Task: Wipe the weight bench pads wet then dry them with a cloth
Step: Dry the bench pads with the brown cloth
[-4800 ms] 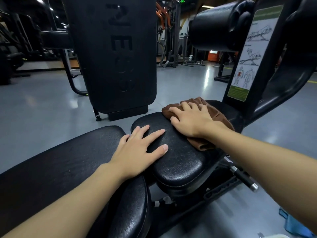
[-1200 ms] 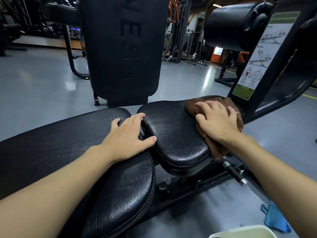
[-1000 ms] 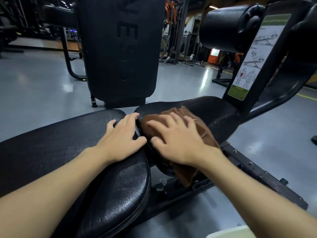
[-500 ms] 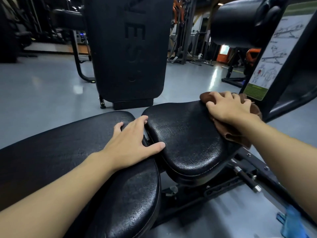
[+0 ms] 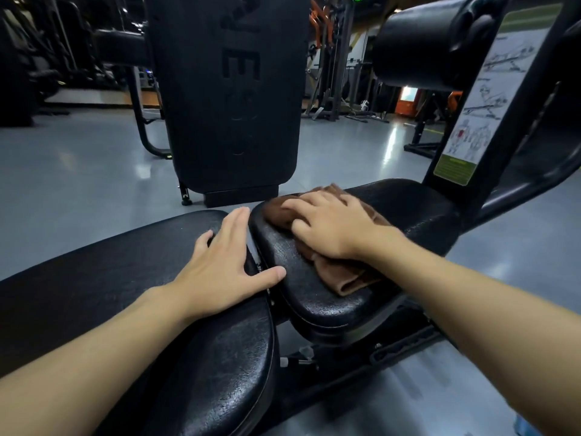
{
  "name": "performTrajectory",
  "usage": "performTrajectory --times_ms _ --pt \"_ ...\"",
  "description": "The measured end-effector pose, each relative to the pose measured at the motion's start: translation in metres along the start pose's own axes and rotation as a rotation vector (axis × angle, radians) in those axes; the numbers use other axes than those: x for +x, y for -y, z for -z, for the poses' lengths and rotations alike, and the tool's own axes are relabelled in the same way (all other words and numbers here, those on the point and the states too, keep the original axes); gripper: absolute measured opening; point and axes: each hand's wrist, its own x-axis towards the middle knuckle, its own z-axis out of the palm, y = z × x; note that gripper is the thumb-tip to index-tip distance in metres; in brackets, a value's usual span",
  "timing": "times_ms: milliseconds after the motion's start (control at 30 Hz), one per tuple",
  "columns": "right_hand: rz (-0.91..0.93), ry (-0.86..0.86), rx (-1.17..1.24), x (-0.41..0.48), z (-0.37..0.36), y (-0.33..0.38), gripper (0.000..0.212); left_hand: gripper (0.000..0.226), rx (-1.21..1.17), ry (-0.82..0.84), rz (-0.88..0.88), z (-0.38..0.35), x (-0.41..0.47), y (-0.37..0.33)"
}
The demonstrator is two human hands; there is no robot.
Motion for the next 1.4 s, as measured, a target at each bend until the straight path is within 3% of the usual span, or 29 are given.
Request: performTrajectory --times_ms 167,300,400,533,733,933,1100,1267,1400 --pt "-0.346 0.029 -0.051 -0.001 0.026 -0.099 0.050 0.110 -0.023 0.010 0.004 0.001 -0.002 -0.002" --pt "-0.465 0.104 -0.065 0.018 0.023 -0.109 0.052 0.111 -0.012 0.015 -0.008 0.000 -0.001 -0.003" --pt "-0.407 0.134 -0.064 0.038 0.019 -0.081 0.049 0.108 -0.013 0.006 -0.020 0.001 -0.001 -0.006" --pt "-0.194 0.176 -0.039 0.063 0.004 -0.019 0.048 0.106 -0.006 0.005 -0.021 0.000 -0.001 -0.005" --pt "0.060 0.172 -0.009 0.031 -0.006 0.033 0.053 0.065 -0.129 -0.078 0.049 0.003 -0.003 -0.010" --pt "0.136 -0.054 -0.033 -0.086 -0.004 0.055 0.053 0.055 -0.247 -0.137 0.092 0.004 -0.002 -0.009" --pt "0.066 -0.320 -0.029 -0.143 -0.023 0.055 0.040 0.040 -0.119 0.015 0.136 0.005 0.009 -0.020" --pt "-0.129 -0.645 0.210 -0.144 -0.033 0.037 0.035 0.053 0.016 0.091 0.135 -0.009 0.018 -0.032" --pt "-0.402 -0.789 0.427 -0.127 -0.033 0.018 0.038 0.062 0.049 0.091 0.156 -0.017 0.017 -0.026"
